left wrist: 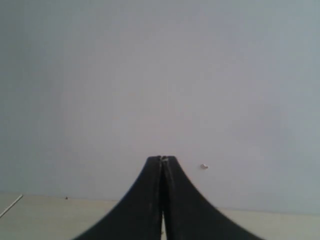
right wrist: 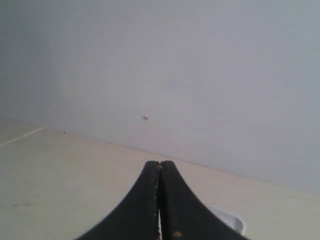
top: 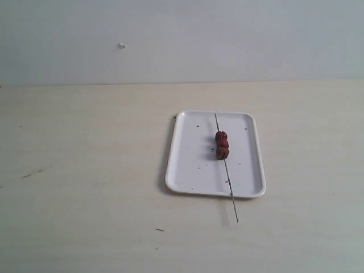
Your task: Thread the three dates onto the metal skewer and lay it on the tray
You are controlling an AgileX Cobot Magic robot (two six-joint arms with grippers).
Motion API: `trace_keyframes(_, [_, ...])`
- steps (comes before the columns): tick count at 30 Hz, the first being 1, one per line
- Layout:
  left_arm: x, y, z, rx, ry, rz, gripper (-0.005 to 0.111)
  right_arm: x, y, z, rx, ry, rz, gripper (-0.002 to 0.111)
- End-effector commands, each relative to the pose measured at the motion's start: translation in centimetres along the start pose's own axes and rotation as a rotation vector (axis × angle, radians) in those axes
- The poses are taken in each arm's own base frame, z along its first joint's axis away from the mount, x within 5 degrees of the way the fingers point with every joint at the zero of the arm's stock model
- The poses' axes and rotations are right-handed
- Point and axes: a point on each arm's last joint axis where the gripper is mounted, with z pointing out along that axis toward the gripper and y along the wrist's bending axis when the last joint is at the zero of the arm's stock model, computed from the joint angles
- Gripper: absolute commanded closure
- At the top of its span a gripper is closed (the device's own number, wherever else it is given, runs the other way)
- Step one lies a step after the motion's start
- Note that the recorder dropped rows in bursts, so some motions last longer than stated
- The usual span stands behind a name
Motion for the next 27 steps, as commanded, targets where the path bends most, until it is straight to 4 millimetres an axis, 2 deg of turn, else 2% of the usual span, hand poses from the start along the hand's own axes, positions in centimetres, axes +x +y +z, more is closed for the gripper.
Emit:
trace_keyframes(1, [0.8, 0.1, -1.0, -0.009, -0.037, -0.024, 0.107, -0.5, 0.5, -1.3, -0.022, -0.072, 0.039, 0.108])
trace_keyframes(4, [0.8, 0.0, -1.4, -0.006, -0.055, -0.021, 0.107, -0.8, 0.7, -1.9, -0.025, -0.106, 0.031, 0.108])
trace_keyframes(13, [0.8, -0.1, -1.4, 0.007, -0.055, -0.024, 0.107, -0.9, 0.8, -2.1, -0.026, -0.117, 0.028, 0.108])
trace_keyframes(19, [0.9, -1.1, -1.7, 0.229, -0.035, -0.023, 0.107, -0.9, 0.8, -2.1, -0.026, -0.117, 0.028, 0.108])
trace_keyframes(27, [0.9, -1.4, -1.8, 0.283, -0.023, -0.103, 0.107, -0.9, 0.8, -2.1, -0.026, -0.116, 0.028, 0.108])
